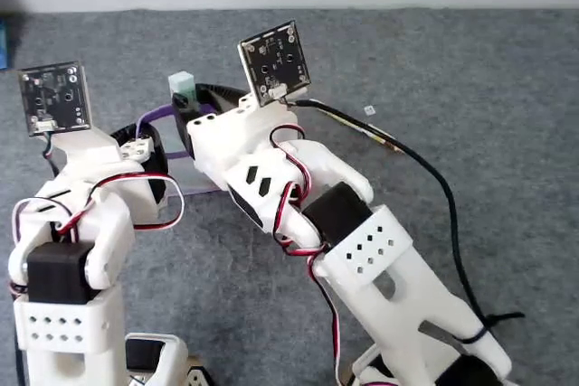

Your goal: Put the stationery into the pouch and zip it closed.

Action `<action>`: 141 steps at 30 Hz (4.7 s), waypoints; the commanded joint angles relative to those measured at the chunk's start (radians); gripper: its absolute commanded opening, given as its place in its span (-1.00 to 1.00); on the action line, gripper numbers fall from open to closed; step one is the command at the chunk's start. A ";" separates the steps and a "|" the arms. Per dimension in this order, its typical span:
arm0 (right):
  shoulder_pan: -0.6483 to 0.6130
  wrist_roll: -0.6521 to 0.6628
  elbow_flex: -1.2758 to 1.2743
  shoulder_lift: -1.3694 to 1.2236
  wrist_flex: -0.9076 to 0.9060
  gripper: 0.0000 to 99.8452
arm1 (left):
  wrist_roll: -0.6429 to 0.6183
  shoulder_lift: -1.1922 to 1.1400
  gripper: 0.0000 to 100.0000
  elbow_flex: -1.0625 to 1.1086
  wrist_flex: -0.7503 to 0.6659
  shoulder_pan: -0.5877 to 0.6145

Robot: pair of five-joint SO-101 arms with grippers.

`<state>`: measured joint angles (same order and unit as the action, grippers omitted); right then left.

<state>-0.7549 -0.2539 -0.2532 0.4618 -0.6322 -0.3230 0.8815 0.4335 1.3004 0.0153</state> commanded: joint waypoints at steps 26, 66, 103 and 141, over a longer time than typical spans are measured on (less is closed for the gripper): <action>-0.056 -0.018 0.252 -0.059 -0.495 -0.98 | -0.009 -0.026 -0.98 0.013 -0.011 0.002; 0.591 0.555 0.528 -0.650 -0.607 -0.95 | -0.003 -0.026 -0.98 0.012 -0.006 0.002; 0.535 0.833 1.729 -1.762 -0.808 -0.98 | -0.003 -0.032 -0.98 0.019 -0.003 0.002; 0.318 0.140 0.993 -0.355 -1.136 -0.99 | -0.006 -0.034 -0.98 0.018 -0.006 -0.006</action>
<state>-0.3636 -0.0407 0.7979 -0.1074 -1.7538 -0.3230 0.8800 0.4350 1.2973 0.0153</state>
